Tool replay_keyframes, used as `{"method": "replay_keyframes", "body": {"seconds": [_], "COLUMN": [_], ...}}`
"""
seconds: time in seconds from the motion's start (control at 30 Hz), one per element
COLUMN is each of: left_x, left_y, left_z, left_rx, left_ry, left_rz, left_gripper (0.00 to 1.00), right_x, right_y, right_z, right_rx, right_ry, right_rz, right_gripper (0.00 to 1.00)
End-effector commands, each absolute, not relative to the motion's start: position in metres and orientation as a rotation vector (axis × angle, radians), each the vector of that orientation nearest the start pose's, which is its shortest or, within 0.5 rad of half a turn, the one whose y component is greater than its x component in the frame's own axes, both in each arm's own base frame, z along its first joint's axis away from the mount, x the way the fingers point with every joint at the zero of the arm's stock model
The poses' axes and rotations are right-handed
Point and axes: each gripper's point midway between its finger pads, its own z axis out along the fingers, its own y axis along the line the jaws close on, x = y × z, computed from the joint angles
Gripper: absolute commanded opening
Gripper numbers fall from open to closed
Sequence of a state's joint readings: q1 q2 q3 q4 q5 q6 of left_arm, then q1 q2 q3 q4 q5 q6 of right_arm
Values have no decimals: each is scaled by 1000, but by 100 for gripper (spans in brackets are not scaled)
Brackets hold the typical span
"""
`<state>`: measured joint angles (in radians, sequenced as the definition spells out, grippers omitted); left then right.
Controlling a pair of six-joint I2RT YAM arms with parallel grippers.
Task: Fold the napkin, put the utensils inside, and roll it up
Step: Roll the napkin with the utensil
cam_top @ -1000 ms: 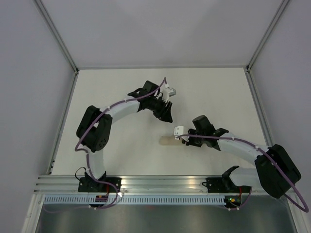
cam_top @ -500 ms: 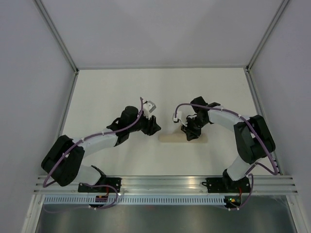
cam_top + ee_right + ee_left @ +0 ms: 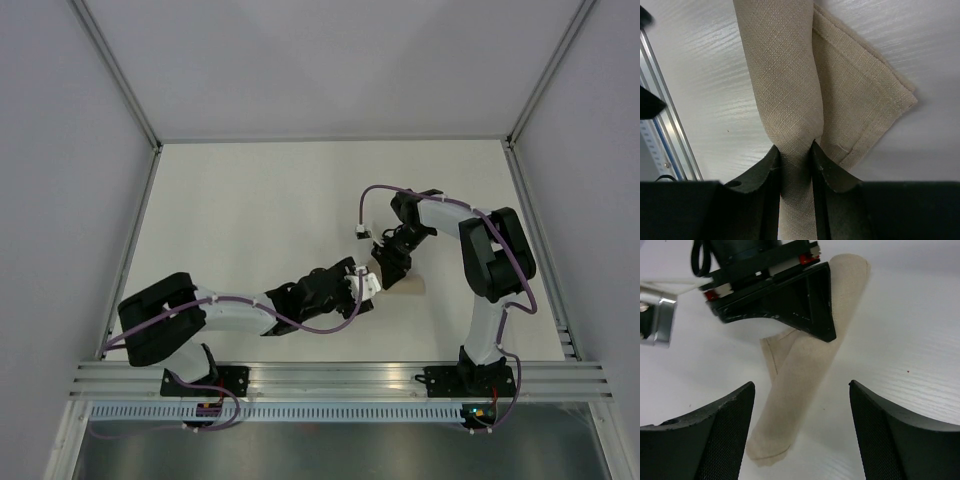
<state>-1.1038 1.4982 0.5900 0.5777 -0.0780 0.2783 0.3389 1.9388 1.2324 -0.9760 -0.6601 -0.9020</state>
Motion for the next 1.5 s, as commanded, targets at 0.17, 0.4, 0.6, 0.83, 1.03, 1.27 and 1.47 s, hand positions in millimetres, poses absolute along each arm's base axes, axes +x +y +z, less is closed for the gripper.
{"method": "replay_keyframes", "body": {"seconds": [0.17, 0.4, 0.6, 0.83, 1.03, 1.27, 1.47], "left_x": [229, 229, 226, 218, 211, 208, 200], "left_y": [-406, -410, -405, -398, -392, -389, -387], "left_z": [84, 44, 20, 0, -14, -17, -18], "left_rx": [1495, 1639, 1664, 1714, 1775, 1756, 1769], "left_ry": [1254, 1288, 1397, 1518, 1653, 1737, 1810], "left_rz": [-159, -119, -151, -233, -327, -454, -611], "left_gripper": [97, 82, 29, 19, 27, 2, 2], "right_x": [239, 239, 237, 236, 239, 240, 252], "right_y": [165, 164, 162, 161, 163, 163, 165], "right_z": [-19, -26, -28, -26, -20, -12, 13], "right_rx": [-1709, -1697, -1696, -1694, -1681, -1648, -1545], "right_ry": [2452, 2485, 2491, 2488, 2461, 2455, 2415], "right_rz": [1021, 1032, 1036, 1032, 1022, 1021, 1009], "right_gripper": [15, 15, 15, 18, 21, 36, 56]}}
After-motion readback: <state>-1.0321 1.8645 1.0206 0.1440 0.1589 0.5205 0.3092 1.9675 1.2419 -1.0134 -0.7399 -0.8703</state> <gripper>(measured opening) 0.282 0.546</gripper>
